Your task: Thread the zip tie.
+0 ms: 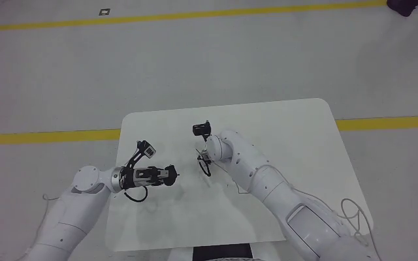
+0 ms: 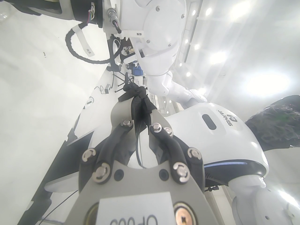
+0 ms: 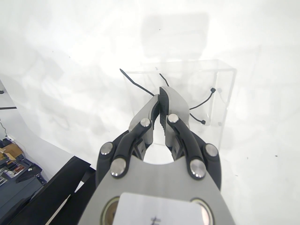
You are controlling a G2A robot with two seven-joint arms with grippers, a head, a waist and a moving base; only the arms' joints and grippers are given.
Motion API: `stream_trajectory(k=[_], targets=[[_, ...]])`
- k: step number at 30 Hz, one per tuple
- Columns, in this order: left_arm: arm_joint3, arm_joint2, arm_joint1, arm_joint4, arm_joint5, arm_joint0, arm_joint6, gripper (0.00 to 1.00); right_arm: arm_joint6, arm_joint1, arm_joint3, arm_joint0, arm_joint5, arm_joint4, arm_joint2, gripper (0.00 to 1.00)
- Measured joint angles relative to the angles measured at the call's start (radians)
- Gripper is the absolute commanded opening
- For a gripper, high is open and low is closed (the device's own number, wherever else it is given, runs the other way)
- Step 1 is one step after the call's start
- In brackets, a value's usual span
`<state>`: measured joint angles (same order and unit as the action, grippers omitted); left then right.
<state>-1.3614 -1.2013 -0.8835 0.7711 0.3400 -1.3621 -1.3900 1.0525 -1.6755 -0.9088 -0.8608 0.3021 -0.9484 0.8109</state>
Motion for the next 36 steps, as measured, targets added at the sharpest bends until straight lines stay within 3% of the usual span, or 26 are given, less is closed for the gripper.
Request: stream_trajectory(k=[6,27,36], targets=[[0.0,0.0,0.0,0.0,0.0,0.0,0.0,0.0,0.008,0.002,-0.003,-0.005,-0.013,-0.008,-0.002,0.24],[0.0,0.0,0.0,0.0,0.0,0.0,0.0,0.0,-0.051,-0.018,0.042,0.015,-0.056,0.004,-0.027,0.23],[0.0,0.0,0.0,0.0,0.0,0.0,0.0,0.0,-0.077,-0.028,0.08,0.026,-0.07,0.006,-0.039,0.15]])
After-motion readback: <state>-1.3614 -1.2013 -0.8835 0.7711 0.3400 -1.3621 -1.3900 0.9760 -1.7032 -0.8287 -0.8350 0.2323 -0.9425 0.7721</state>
